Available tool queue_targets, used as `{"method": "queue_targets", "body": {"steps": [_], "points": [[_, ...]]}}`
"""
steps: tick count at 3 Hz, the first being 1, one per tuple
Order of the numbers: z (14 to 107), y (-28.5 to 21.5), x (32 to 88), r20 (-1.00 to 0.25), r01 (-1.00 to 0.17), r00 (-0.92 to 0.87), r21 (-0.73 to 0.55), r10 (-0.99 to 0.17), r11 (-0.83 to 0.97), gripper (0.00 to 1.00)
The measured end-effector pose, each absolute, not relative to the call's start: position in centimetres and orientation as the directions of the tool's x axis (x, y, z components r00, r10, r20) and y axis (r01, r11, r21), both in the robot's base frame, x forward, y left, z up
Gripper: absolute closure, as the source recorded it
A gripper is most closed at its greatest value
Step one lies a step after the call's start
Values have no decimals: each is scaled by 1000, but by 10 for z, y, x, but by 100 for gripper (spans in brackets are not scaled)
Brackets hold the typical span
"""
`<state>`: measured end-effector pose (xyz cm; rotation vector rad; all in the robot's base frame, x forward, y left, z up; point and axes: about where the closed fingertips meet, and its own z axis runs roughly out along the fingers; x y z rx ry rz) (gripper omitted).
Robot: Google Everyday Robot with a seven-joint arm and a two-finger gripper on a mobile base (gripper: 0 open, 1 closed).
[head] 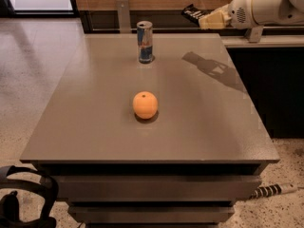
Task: Pick rxbar chocolate
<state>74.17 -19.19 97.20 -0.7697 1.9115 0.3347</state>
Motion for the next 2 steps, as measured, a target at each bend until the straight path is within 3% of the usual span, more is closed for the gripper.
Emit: {"method": "queue_targets", "body": {"steps": [2], "points": [[990,-186,731,-911,-736,-214,-87,-353,671,100]]}}
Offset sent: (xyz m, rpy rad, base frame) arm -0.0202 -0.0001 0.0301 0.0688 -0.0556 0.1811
